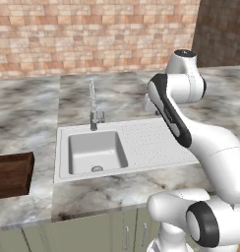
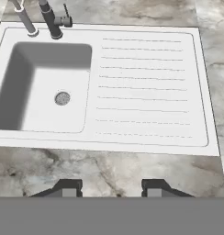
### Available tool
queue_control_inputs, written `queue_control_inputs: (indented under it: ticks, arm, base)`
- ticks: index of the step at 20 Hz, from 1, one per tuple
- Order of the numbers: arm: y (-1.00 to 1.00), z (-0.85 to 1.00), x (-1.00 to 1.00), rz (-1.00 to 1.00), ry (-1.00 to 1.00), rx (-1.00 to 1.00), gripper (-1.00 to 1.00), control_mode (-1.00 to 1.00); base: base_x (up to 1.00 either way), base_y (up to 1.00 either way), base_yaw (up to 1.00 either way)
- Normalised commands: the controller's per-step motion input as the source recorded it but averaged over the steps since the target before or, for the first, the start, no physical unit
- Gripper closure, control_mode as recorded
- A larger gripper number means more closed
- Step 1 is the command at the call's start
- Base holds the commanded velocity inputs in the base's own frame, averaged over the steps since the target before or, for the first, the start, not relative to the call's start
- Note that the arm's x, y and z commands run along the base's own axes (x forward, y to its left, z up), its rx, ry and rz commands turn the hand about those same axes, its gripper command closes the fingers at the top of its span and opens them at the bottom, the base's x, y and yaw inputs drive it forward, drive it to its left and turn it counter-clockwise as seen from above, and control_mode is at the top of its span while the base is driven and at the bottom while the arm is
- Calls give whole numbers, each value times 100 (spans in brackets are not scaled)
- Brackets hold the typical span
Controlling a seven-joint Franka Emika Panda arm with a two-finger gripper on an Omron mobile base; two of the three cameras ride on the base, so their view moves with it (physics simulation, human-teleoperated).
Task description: Pick up all produce items and place them in the sink. Turn on the sink faucet to wash them. Then turn the sink off and put them in the tray.
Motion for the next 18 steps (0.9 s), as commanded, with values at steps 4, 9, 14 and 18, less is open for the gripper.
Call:
queue_control_inputs:
  ticks: [4,9,14,18]
  arm:
    - [-14,-1,0,-1,0,1,-100,-100]
    - [-58,0,1,-4,2,3,-100,-100]
    - [-77,-2,10,-3,7,2,-100,-100]
    - [-84,-16,8,-3,8,0,-100,-100]
  base:
    - [0,0,0]
    - [0,0,0]
    - [0,0,0]
    - [0,0,0]
